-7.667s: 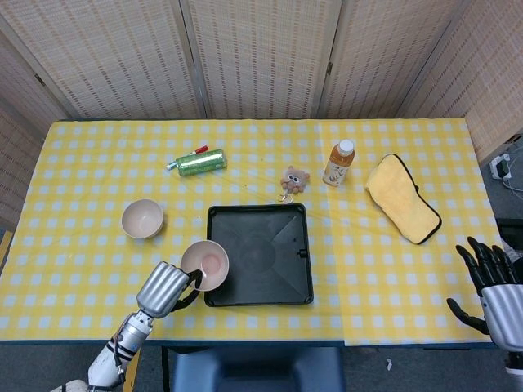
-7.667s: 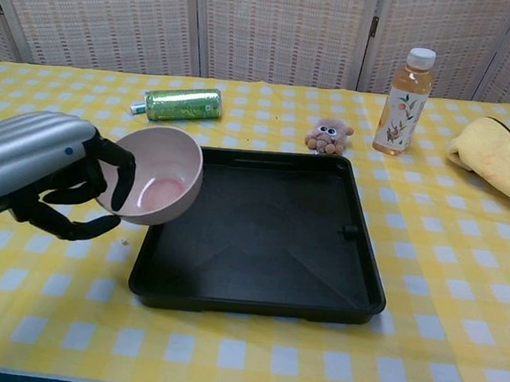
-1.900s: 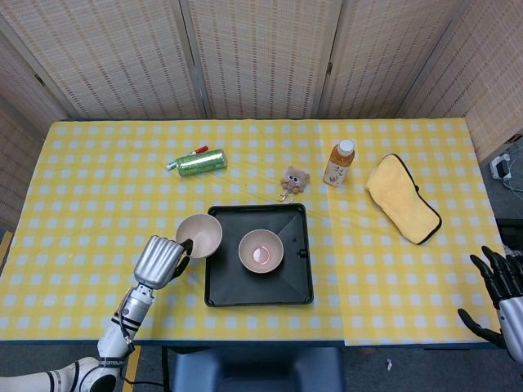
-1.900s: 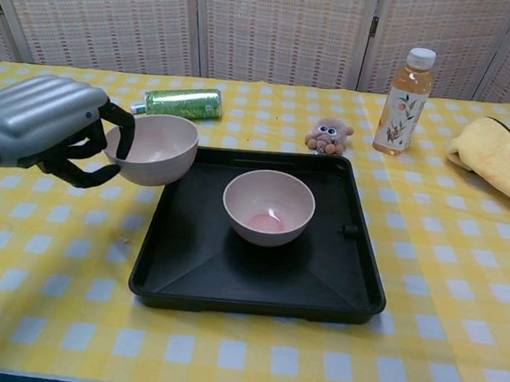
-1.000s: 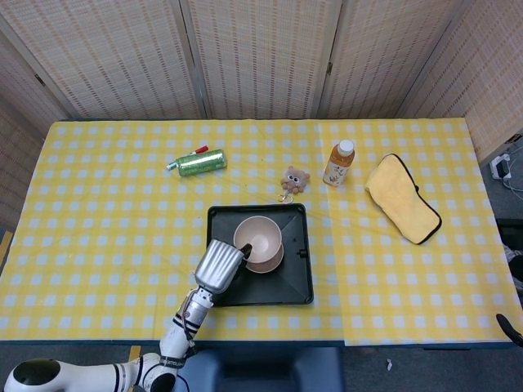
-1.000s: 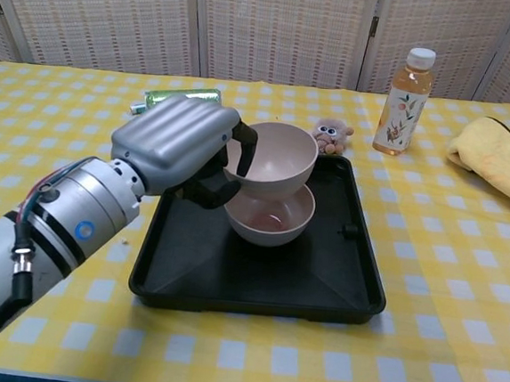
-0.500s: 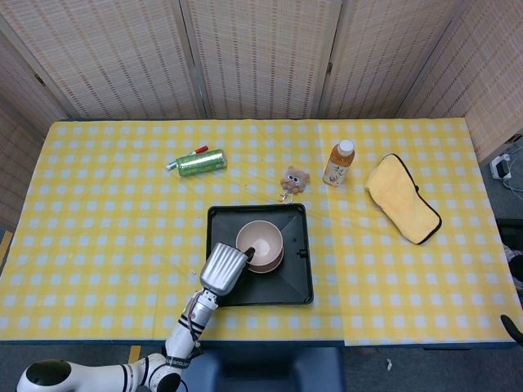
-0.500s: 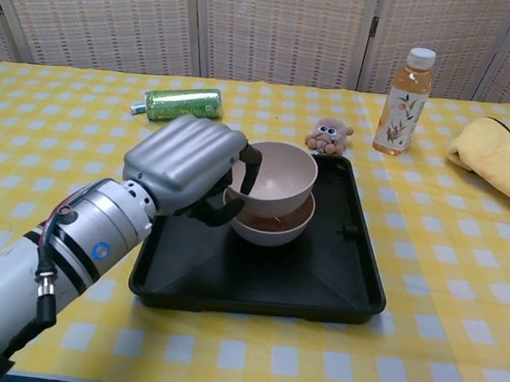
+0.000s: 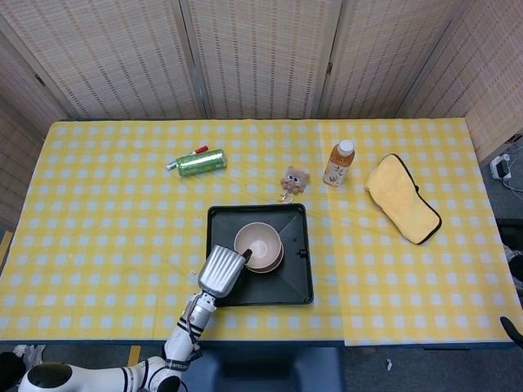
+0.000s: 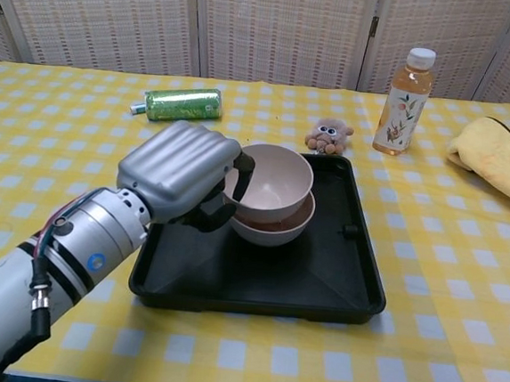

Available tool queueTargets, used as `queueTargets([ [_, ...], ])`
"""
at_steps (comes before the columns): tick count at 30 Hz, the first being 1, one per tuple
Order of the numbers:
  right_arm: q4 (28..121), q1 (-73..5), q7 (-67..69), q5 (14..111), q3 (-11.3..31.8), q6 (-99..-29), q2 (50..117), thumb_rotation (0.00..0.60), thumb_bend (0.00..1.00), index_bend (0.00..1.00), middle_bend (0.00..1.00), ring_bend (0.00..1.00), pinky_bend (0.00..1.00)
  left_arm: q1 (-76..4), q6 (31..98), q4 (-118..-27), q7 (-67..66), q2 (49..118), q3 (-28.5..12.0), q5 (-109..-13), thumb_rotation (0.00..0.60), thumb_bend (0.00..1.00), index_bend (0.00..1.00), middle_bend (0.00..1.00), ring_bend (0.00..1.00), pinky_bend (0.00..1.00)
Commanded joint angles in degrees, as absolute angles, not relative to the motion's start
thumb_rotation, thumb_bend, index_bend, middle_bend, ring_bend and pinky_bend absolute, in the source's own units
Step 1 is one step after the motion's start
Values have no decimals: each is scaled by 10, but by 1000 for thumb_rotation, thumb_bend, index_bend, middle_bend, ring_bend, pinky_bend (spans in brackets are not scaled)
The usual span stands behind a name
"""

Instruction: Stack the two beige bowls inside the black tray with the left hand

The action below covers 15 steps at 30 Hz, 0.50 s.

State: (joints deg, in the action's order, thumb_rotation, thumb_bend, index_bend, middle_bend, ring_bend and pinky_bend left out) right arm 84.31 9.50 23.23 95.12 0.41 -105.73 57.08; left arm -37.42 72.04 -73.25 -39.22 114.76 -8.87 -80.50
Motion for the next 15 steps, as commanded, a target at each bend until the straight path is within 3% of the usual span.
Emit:
queueTargets([
  [1, 843, 97, 231, 952, 4, -1060, 572, 600, 280, 0, 0, 0, 0, -371, 718, -735, -392, 1146, -85, -802, 600, 466, 620, 1000, 1000, 1000],
  [6, 843, 97, 228, 957, 3, -1060, 573, 600, 280, 0, 0, 0, 0, -369, 716, -732, -389, 1152, -80, -805, 600, 464, 592, 1000, 1000, 1000],
  [15, 843, 98, 231, 954, 4, -1061, 572, 600, 280, 0, 0, 0, 0, -370, 717, -736, -378, 1151, -88, -809, 600, 364, 340, 1000, 1000, 1000],
])
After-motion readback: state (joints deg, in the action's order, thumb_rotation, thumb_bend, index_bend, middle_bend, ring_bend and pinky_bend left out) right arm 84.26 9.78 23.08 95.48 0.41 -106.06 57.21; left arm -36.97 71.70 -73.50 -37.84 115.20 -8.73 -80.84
